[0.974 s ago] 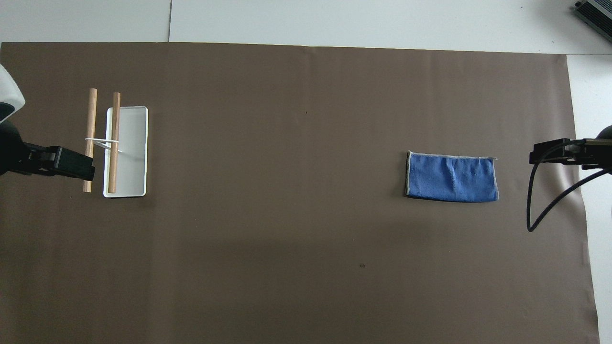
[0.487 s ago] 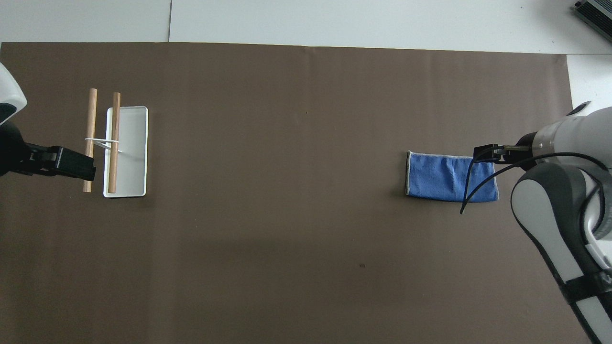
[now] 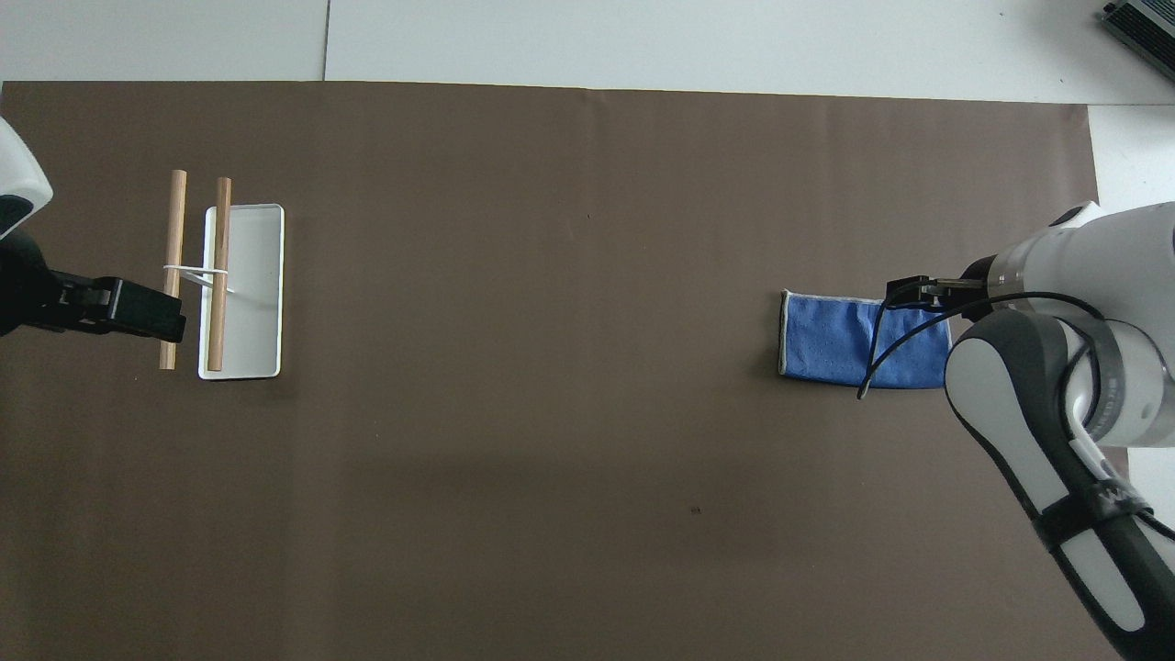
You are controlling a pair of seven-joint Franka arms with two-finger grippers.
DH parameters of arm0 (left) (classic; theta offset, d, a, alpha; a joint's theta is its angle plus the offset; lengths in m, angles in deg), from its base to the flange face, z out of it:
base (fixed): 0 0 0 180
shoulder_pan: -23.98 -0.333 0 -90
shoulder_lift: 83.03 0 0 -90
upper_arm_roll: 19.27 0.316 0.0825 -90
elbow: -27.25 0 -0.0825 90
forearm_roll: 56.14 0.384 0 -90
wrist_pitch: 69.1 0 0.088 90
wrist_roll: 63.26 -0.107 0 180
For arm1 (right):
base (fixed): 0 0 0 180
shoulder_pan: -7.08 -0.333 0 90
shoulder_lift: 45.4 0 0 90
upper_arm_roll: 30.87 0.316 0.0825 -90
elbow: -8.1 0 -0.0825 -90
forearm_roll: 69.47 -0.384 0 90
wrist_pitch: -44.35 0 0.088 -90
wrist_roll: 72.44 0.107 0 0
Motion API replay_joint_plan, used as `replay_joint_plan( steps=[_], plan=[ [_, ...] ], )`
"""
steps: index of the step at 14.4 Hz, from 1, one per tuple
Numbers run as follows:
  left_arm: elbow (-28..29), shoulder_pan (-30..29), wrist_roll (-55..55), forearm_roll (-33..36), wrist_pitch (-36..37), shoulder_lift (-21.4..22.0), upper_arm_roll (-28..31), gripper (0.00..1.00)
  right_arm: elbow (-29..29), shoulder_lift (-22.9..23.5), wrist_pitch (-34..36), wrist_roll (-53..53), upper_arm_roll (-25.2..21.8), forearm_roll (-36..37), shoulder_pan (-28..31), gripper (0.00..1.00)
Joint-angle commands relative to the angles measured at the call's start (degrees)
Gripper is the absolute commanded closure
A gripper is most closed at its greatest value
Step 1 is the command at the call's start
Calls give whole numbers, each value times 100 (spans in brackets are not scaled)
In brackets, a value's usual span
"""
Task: Right arm passes towel to left arm to hang
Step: 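Reach the right gripper down to the blue towel's edge and grasp it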
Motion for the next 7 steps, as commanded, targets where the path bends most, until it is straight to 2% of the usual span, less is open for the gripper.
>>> replay_joint_plan(
  steps=[1,4,7],
  plan=[
    [248,85,60,138,-164,204,28,0,204,138,-342,-50,33,-78,-9,0],
    [257,85,69,138,-182,204,19,0,240,304,-439,-251,33,-78,-9,0],
    [248,85,78,138,-182,204,19,0,363,490,-860,-314,33,-78,-18,0]
  ],
)
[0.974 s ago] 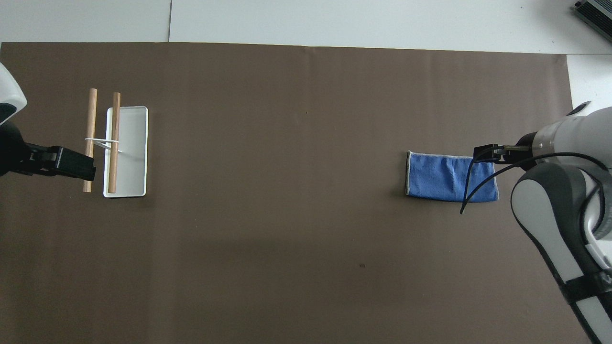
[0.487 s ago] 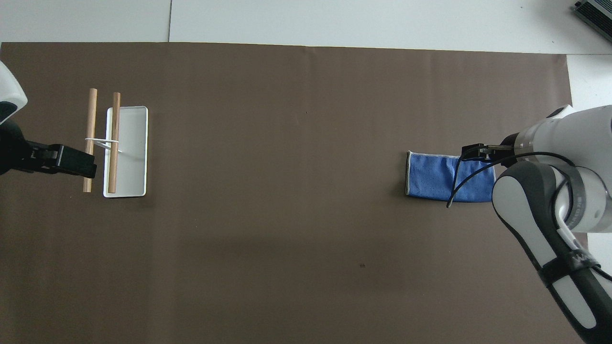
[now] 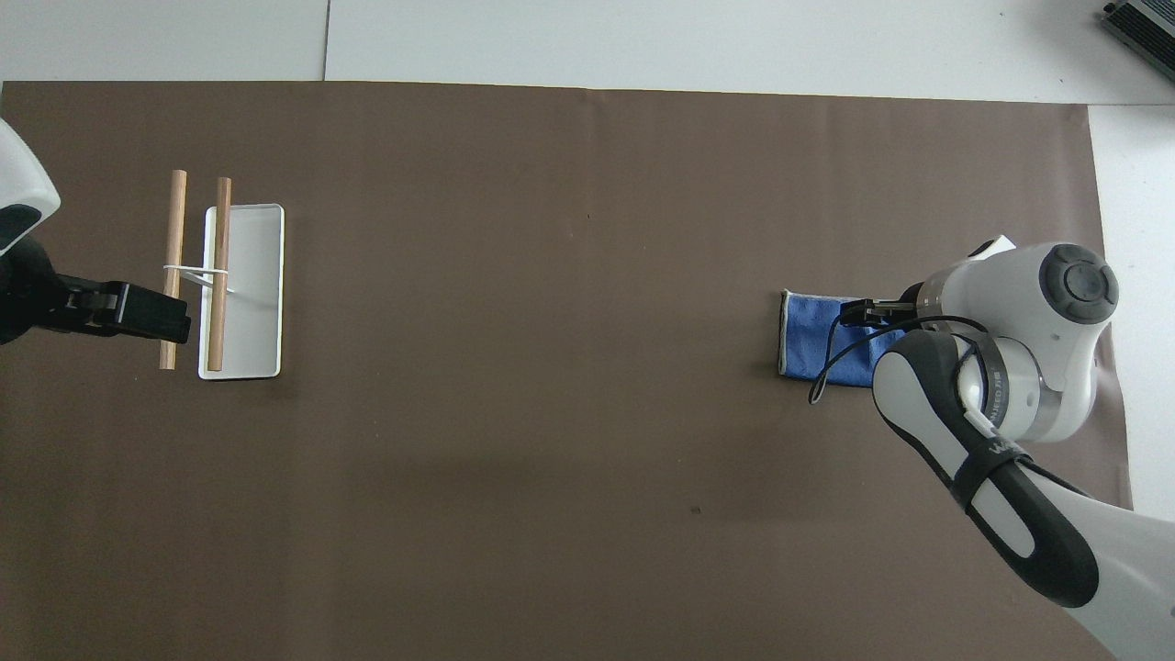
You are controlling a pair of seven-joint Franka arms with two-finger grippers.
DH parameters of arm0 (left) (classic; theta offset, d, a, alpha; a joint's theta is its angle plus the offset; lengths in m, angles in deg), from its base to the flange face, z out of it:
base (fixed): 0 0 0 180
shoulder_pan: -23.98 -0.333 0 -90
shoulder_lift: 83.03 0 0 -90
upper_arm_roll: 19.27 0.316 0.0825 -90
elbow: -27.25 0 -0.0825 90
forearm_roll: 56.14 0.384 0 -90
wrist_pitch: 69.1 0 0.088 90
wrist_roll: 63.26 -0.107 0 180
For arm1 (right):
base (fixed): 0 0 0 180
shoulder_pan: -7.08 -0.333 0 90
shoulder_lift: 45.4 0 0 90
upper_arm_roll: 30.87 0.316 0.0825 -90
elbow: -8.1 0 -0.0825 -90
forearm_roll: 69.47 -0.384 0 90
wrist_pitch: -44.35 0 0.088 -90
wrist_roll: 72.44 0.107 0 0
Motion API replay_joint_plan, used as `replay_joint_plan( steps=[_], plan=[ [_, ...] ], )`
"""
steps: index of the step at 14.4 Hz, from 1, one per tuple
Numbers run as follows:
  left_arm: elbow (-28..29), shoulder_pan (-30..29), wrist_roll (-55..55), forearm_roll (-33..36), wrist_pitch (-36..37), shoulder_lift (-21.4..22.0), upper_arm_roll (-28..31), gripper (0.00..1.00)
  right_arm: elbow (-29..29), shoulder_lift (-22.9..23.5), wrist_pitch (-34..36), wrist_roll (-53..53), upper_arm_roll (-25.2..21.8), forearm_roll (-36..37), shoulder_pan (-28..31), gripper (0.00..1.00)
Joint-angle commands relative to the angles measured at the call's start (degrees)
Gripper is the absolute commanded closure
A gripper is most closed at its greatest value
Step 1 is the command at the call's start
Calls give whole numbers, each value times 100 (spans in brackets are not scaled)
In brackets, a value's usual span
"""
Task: Right arm passes towel to left arm to hang
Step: 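Reach the right gripper down to the blue towel's edge and grasp it, then lift the towel with the right gripper while the left gripper reaches forward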
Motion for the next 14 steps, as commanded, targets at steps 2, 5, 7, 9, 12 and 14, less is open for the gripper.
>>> replay_joint_plan(
  steps=[2,5,7,9,12,14],
  plan=[
    [226,85,78,138,-165,174,30,0,126,84,-278,-316,28,-78,23,0],
    [226,102,87,138,-226,174,22,0,153,84,-287,-414,28,-78,32,40],
    [226,146,87,138,-235,174,30,0,153,84,-278,-423,28,-78,23,77],
    [226,164,87,138,-261,174,30,0,127,92,-243,-405,36,-78,15,100],
    [235,164,78,130,-323,174,30,0,-5,22,-164,-616,343,-87,23,100],
    [235,164,87,138,-332,174,30,0,-145,13,-120,-634,414,-87,23,100]
  ],
)
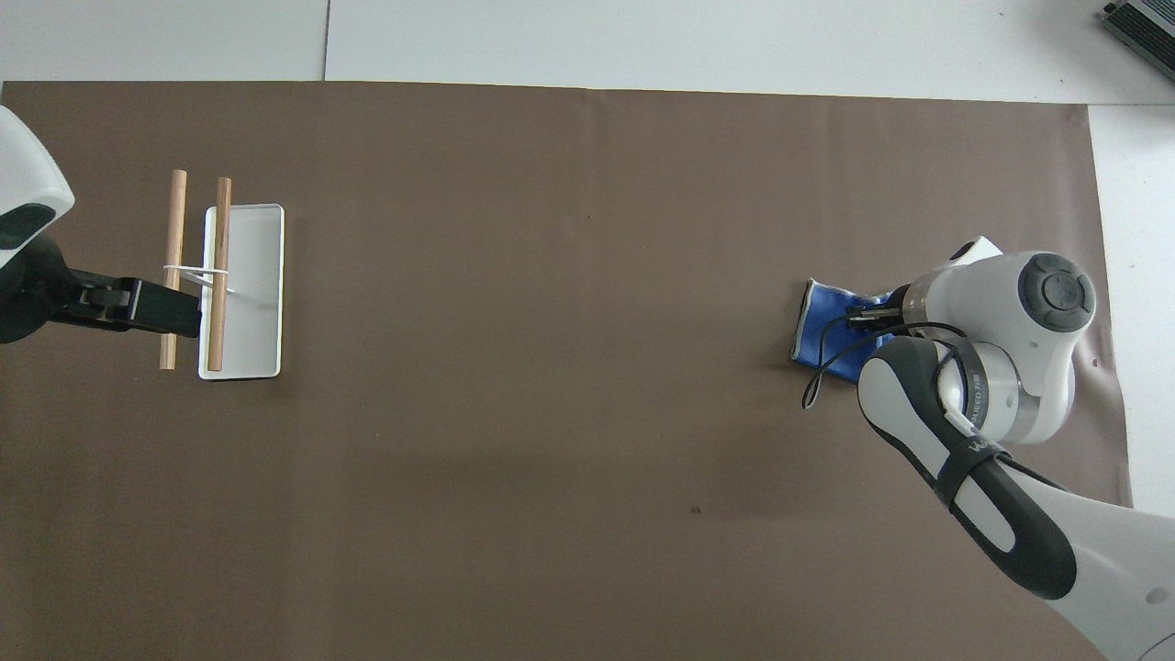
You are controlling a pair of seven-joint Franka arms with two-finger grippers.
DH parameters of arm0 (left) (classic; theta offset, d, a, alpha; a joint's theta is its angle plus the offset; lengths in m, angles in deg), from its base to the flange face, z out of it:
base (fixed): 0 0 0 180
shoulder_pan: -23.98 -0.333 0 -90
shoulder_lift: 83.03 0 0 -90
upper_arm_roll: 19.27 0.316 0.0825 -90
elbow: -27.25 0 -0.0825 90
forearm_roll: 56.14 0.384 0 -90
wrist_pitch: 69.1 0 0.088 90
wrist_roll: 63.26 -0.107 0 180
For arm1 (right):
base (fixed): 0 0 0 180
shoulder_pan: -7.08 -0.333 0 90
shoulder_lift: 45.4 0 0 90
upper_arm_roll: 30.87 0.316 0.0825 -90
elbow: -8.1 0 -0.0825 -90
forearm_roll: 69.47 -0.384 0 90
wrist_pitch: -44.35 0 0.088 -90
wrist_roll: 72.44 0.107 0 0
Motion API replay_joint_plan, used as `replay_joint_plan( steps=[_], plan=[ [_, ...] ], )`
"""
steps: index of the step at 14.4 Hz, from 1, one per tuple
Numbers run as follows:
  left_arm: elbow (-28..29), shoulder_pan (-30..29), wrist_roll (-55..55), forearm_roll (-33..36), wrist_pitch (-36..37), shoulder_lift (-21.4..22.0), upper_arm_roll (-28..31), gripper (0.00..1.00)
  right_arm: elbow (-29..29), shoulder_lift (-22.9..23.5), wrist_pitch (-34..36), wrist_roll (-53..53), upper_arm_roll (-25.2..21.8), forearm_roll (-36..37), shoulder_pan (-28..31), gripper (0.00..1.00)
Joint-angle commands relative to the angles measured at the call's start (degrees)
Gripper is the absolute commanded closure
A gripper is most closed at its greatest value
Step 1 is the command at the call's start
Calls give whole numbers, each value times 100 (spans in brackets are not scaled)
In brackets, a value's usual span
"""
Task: Right arm passes towel to left arm to hang
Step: 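Lift the towel with the right gripper while the left gripper reaches forward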
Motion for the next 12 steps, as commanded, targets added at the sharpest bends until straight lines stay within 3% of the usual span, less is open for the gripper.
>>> replay_joint_plan(
  steps=[1,6,10,12],
  plan=[
    [227,89,78,130,-177,173,47,0,-216,-25,134,-175,238,-112,67,100],
    [227,72,410,-1,-282,156,47,0,-945,-394,1126,-272,458,-1253,58,100],
    [350,19,990,-467,-580,173,47,0,-1464,-623,1838,-280,634,-2193,58,100],
    [560,10,1464,-870,-948,243,47,0,-1623,-693,2102,-280,704,-3017,58,100]
  ],
)
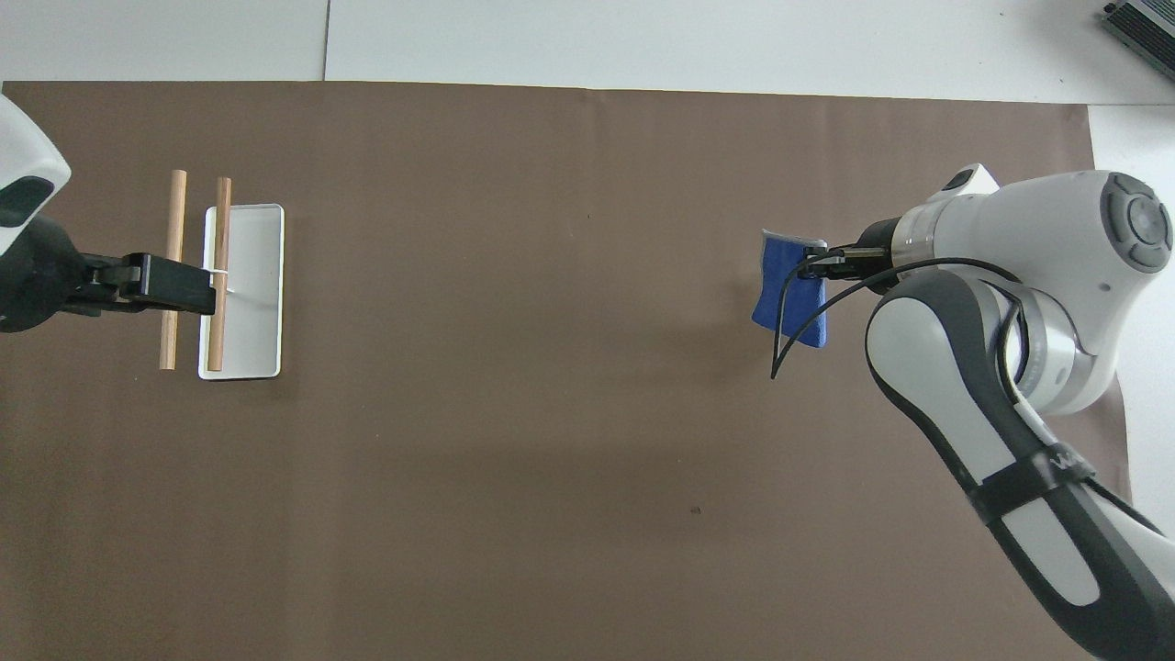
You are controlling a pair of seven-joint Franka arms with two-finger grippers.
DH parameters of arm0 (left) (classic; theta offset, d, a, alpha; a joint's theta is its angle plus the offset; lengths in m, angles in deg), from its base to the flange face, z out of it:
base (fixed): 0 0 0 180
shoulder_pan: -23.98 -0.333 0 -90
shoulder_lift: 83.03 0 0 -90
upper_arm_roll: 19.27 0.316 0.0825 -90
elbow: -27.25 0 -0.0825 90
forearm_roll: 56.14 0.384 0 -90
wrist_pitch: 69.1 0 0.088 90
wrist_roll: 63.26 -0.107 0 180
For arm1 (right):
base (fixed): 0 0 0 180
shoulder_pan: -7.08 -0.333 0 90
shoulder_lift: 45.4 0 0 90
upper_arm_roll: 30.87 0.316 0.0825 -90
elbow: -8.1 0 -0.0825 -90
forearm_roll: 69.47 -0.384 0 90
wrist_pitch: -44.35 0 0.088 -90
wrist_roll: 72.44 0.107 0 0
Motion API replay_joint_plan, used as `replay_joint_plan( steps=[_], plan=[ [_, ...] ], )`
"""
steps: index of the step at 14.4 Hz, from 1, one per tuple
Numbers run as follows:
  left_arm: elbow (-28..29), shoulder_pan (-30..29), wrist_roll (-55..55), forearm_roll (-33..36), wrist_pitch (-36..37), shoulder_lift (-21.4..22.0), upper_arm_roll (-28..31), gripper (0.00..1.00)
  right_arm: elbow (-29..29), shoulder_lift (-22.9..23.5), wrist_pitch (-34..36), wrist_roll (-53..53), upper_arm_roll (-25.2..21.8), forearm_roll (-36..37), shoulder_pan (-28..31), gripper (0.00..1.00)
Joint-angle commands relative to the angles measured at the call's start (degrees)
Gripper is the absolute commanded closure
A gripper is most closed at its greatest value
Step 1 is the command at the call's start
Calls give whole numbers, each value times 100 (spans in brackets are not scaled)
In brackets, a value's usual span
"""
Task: Right arm passes towel to left arm to hang
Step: 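Lift the towel with the right gripper while the left gripper reaches forward, then carry the towel toward the left gripper and grasp it with the left gripper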
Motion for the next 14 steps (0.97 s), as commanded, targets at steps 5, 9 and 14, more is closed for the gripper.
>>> replay_joint_plan(
  steps=[5,9,14],
  plan=[
    [1601,92,1490,-1245,-1823,687,27,0,-181,-88,371,-137,364,-2768,67,100],
    [2375,224,1930,-2096,-2975,943,18,0,-50,-167,441,90,513,-4218,49,100],
    [3044,662,1949,-3362,-4223,988,1,0,21,-89,135,416,681,-5336,-196,100]
  ],
)
